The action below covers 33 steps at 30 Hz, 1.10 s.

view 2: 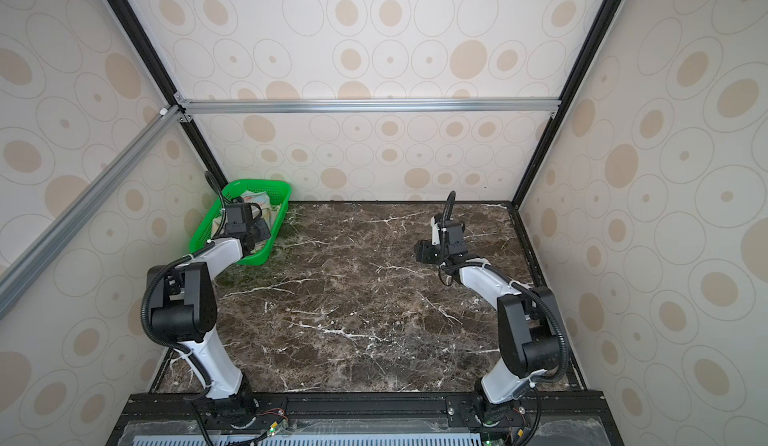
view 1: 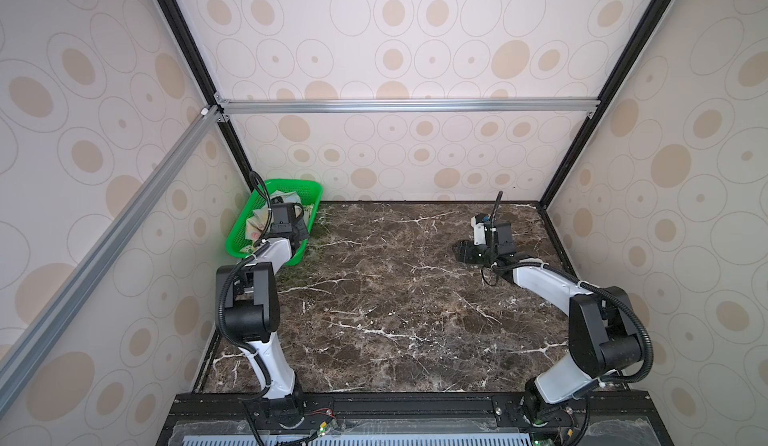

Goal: Fold and stack the skirts
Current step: 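Lift the floral skirt high out of the basket with the left gripper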

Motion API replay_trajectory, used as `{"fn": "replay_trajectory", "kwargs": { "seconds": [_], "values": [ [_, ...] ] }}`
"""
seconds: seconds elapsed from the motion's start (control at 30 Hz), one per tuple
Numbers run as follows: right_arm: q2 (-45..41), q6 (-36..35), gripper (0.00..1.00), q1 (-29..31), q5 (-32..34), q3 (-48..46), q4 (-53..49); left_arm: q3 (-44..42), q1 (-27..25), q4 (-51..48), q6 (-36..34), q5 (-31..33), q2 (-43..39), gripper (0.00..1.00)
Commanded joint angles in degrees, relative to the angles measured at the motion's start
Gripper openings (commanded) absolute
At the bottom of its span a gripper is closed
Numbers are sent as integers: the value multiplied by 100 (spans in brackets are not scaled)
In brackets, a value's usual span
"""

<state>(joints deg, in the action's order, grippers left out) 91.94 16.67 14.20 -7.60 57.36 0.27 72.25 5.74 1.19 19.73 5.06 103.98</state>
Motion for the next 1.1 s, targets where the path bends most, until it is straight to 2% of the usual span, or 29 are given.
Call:
{"fn": "replay_trajectory", "kwargs": {
  "seconds": [0.0,0.33,0.47,0.87,1.07],
  "values": [
    [-206,80,69,44,-40,140,-185,343,21,51,-16,-324,-643,0],
    [-667,110,69,55,-64,419,-575,2167,-11,-689,134,-1813,-1377,0],
    [-720,144,69,56,-162,603,-729,2722,-53,-589,399,-2321,-1582,0],
    [-754,285,69,111,-426,728,-719,3391,-369,1106,1540,-3964,-2124,0],
    [-848,311,69,153,-377,633,-700,3314,-734,2345,2571,-4666,-2220,0]
  ]
}}
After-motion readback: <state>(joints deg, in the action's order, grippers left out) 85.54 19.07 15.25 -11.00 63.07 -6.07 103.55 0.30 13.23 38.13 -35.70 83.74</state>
